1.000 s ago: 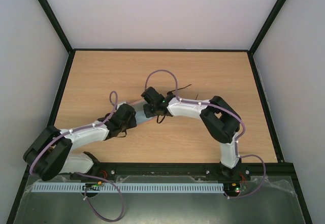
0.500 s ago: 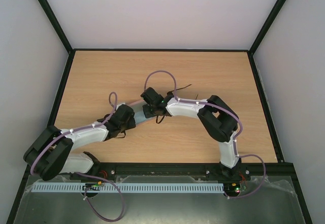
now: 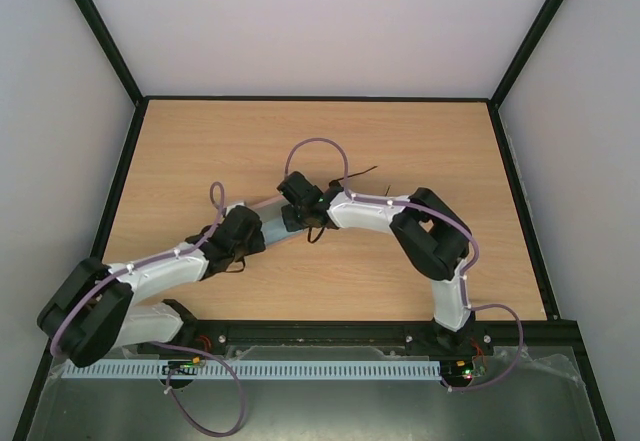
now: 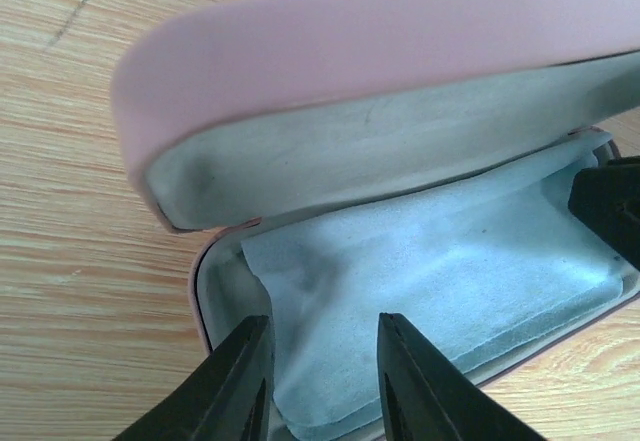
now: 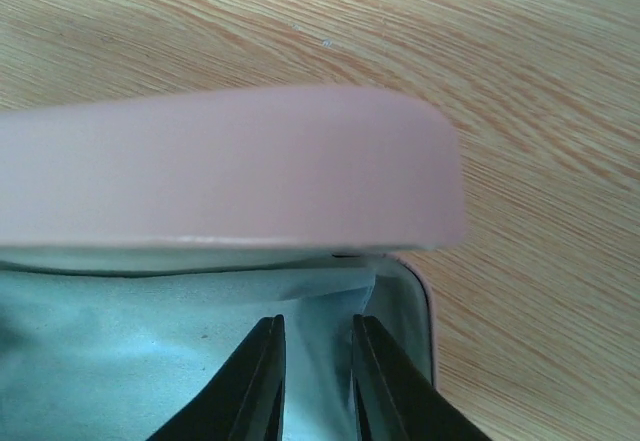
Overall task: Organize the sunglasses
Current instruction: Place the glasses cleaning cloth in the sunglasses case, then pick up the sunglasses from the center of the board.
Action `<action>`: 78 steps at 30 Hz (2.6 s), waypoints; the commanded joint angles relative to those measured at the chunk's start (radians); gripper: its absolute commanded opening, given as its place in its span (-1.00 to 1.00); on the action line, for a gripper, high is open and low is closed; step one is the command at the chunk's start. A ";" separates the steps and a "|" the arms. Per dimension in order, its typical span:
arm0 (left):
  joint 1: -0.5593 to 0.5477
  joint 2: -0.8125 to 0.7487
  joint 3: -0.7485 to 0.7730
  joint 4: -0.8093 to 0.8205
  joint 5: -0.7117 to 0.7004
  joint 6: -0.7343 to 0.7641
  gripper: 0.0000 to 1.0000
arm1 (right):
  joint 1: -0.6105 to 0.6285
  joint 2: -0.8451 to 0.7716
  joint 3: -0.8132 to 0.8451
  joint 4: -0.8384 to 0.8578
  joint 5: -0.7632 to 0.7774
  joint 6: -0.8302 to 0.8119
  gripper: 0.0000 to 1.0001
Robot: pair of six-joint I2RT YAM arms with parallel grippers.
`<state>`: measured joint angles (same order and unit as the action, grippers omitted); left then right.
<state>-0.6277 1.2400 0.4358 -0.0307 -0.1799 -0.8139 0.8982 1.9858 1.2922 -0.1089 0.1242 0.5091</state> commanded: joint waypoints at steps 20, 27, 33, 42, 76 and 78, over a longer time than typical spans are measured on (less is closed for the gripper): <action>-0.009 -0.029 0.022 0.032 0.099 -0.007 -0.82 | 0.010 -0.043 -0.047 0.082 -0.171 0.013 -0.75; -0.023 0.054 0.006 0.086 0.086 -0.022 -0.84 | 0.012 0.007 -0.051 0.105 -0.143 0.033 -0.79; -0.020 0.081 -0.004 0.080 0.028 -0.023 -0.84 | 0.011 0.013 -0.067 0.097 -0.056 0.056 -0.79; 0.016 0.067 -0.038 0.080 0.001 -0.018 -0.83 | 0.010 0.021 -0.078 0.072 0.012 0.072 -0.79; 0.013 -0.290 0.048 -0.163 0.094 0.027 -0.07 | -0.179 -0.600 -0.426 -0.134 0.062 0.154 0.04; 0.001 -0.292 0.044 -0.156 0.097 0.031 0.01 | -0.252 -0.657 -0.487 -0.159 0.064 0.150 0.22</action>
<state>-0.6079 0.9627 0.4892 -0.1574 -0.1040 -0.8009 0.7715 1.4174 0.9264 -0.1253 0.1757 0.6315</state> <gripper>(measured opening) 0.480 0.540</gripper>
